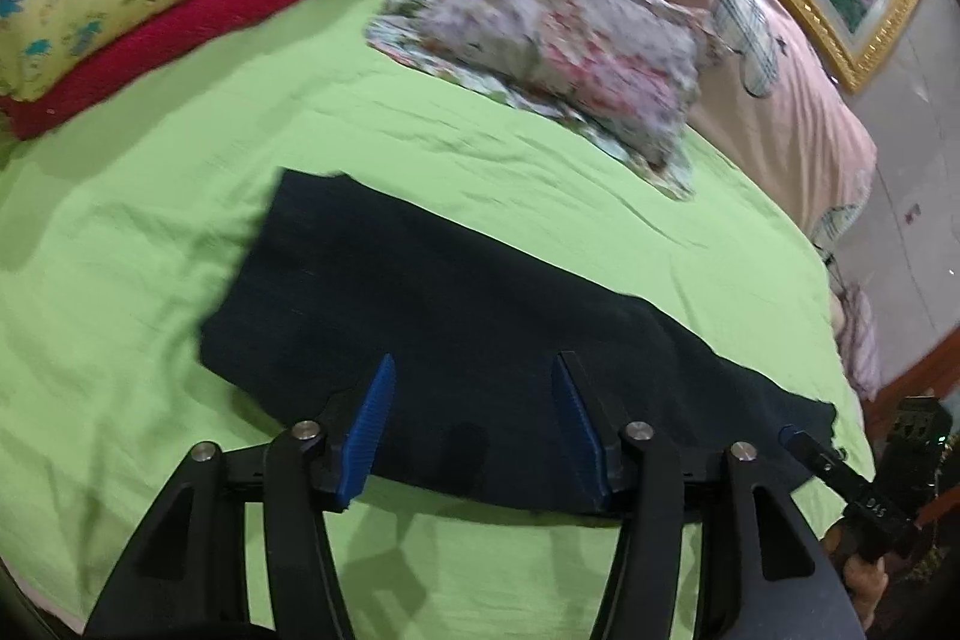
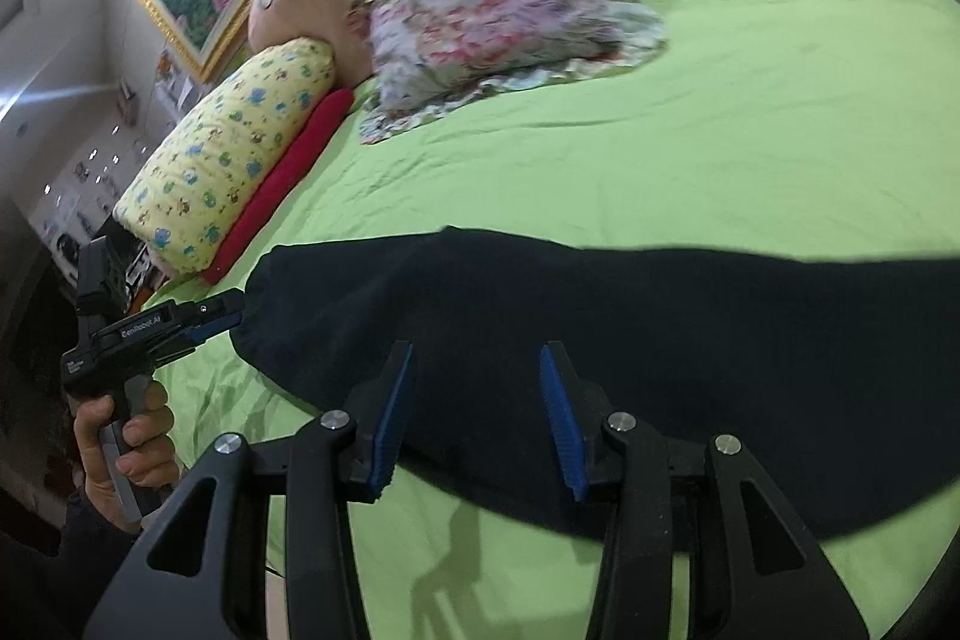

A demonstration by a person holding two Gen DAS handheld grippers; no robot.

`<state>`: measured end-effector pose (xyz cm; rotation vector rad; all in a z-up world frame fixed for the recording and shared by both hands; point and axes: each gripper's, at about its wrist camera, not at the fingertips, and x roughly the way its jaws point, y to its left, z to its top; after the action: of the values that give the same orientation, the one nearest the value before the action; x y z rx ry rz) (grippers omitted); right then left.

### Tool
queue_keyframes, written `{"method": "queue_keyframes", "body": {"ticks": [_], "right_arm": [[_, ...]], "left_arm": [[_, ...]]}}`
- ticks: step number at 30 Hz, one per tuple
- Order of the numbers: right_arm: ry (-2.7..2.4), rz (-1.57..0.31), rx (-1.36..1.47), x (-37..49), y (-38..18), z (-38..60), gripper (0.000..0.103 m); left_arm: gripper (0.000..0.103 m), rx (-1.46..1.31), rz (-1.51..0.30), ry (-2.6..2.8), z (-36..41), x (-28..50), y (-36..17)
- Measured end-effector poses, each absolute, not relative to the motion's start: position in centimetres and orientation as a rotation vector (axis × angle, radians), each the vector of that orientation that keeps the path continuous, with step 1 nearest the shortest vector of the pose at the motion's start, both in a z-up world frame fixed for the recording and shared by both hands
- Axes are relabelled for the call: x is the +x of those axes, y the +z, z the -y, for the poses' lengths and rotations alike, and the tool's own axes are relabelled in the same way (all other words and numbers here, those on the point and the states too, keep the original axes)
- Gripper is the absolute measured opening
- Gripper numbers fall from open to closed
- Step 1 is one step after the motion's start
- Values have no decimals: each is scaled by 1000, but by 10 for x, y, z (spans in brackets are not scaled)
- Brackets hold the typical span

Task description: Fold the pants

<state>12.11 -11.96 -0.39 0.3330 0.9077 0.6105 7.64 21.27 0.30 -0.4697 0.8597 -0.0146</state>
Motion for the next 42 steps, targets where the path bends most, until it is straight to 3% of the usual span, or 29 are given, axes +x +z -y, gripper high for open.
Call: {"method": "queue_keyframes", "body": {"ticks": [32,36,42], "right_arm": [[253,-827,556,39,-12,267,45],[223,-828,590,34,-18,281,52],[197,-810,626,26,-21,298,52]], "left_arm": [[74,-348,-975,-260,-52,89,1],[76,-314,-992,-291,-30,90,-3],[80,-277,-1032,-330,0,96,-8]]}}
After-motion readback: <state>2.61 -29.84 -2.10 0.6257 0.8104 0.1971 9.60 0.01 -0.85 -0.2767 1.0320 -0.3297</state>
